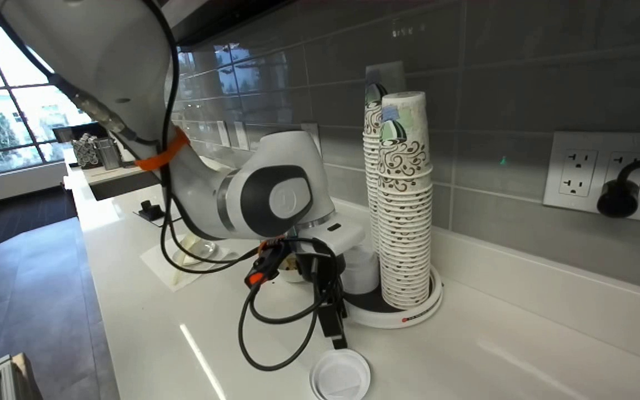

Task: Pick up the white lid on the left and pour its contents into the white plate on the right

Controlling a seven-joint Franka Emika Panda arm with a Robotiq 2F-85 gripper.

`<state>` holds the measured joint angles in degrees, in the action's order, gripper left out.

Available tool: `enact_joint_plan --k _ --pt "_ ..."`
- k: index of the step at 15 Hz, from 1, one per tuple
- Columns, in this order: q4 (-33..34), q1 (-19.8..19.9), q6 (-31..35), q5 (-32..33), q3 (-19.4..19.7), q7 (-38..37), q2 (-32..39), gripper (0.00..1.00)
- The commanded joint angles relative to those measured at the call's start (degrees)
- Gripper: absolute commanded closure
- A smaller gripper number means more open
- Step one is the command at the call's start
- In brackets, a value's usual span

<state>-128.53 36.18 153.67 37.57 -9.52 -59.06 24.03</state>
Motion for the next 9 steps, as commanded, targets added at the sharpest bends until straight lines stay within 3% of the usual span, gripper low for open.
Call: enact_joint_plan --k 1,5,9 --pt "-1.9 -12.1 -0.2 -11.4 11.1 5.4 -4.9 0.0" --pt "-2.5 -20.6 -3.6 -18.2 19.8 9.4 -7.8 0.0" --pt "-2.5 -24.0 -10.6 -20.2 23.4 13.8 -10.2 0.0"
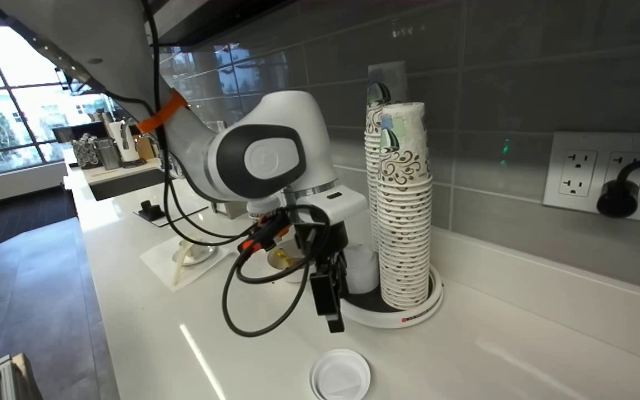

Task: Pick up the white lid on the left and pour its contents into the white plate on the right

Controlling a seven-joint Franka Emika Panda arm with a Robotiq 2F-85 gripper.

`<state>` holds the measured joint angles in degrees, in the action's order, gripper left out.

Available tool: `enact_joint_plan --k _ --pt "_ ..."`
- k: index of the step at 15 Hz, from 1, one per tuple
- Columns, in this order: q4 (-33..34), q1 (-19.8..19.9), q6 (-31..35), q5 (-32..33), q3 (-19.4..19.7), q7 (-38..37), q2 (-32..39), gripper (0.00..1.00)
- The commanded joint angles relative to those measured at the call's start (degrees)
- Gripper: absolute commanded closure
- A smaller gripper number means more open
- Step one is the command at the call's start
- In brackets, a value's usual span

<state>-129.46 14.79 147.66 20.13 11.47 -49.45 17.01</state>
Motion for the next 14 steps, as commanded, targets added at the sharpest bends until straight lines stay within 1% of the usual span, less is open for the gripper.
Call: enact_joint_plan --k 1,3,7,9,10,11,12,14 --pt "-1.8 -2.8 -6.3 -3.4 2.7 5.6 -3.9 0.0" --pt "-2.1 -2.8 -9.6 -4.9 2.7 9.3 -5.7 0.0" --pt "-2.6 -1.5 -19.7 -13.0 1.6 22.9 -10.4 0.0" --pt "-1.5 -1.5 -26.7 -15.7 1.9 28.8 -12.3 0.0" --pt "-0.3 -1.1 -30.7 -18.3 1.7 32.1 -12.6 0.0" --pt "-0.5 -2.0 -25.4 -14.4 2.3 26.4 -9.9 0.0" --pt "-0.4 -1.8 -27.9 -15.7 2.2 28.5 -10.9 0.0" --pt "-0.3 -1.7 -29.5 -16.4 2.1 30.1 -11.9 0.0"
